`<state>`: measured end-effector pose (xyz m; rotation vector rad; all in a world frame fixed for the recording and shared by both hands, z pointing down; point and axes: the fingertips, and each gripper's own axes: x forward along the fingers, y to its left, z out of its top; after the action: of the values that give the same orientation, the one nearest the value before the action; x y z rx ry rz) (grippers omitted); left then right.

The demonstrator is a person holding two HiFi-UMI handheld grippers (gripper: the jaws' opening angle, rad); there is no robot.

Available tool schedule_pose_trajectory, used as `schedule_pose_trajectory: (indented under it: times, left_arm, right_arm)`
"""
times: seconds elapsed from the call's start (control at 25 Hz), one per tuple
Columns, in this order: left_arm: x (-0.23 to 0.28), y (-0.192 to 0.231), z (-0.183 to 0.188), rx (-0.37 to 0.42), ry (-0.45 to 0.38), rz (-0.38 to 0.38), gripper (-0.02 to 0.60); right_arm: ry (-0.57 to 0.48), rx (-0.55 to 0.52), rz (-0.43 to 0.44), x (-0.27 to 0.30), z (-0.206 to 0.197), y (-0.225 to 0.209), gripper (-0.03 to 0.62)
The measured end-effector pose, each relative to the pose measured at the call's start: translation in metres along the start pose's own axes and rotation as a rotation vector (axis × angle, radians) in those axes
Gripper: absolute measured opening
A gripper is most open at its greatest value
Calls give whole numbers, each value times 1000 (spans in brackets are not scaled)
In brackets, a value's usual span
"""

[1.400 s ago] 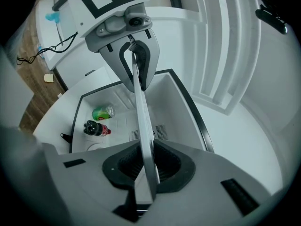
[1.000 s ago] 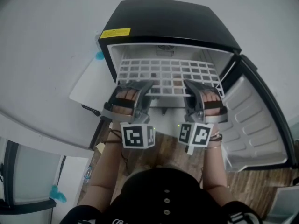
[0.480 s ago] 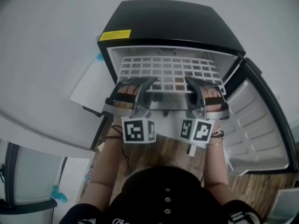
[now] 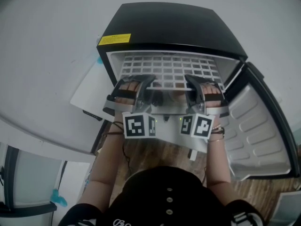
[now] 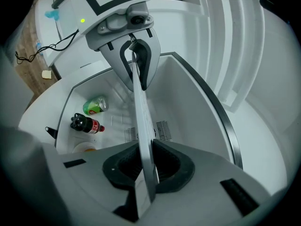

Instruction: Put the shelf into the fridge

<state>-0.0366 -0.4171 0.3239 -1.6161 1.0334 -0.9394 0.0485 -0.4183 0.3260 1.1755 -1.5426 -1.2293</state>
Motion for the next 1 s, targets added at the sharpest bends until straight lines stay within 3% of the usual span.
schedule_pose_trajectory:
  times: [1.0]
  left_arm:
    - [34, 3, -11, -26, 16, -21, 48]
  right_arm:
    - [5, 29, 28, 33, -8, -2, 46]
